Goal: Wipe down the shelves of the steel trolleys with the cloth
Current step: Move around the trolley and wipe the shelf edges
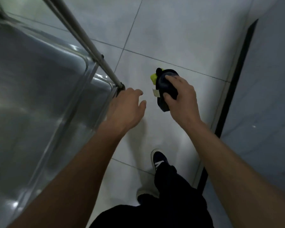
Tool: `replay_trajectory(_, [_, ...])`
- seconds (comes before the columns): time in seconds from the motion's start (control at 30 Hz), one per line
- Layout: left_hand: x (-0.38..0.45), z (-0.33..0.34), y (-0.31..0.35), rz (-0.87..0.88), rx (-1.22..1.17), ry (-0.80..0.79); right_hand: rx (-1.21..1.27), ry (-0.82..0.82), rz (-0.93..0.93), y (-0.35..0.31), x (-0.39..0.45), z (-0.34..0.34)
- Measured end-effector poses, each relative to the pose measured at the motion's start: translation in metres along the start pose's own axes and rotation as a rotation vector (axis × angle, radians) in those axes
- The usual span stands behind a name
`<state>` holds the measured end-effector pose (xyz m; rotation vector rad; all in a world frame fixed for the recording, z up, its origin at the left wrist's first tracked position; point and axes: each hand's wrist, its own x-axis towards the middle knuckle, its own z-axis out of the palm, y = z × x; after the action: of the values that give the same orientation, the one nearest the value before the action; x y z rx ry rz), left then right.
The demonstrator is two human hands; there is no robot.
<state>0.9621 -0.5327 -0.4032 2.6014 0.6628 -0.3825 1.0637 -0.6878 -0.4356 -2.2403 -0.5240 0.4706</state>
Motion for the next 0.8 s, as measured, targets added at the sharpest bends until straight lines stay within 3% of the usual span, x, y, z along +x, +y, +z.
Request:
replay_trajectory(0.37, [-0.042,-0.175,0.093,0.003,0.02,-0.112,0.016,0.004,0.096,-0.129,-0.013,-0.169])
replay_trajectory(0.57, [-0.03,-0.257,0.107,0.054,0.015,-0.048,-0.049,-0.044,0.057,-0.2,0.011,-0.203])
replay_trajectory(0.8, [0.009,-0.323,0.111,0.112,0.004,0.005,-0.091,0.035,0.023,-0.263,0.06,-0.232])
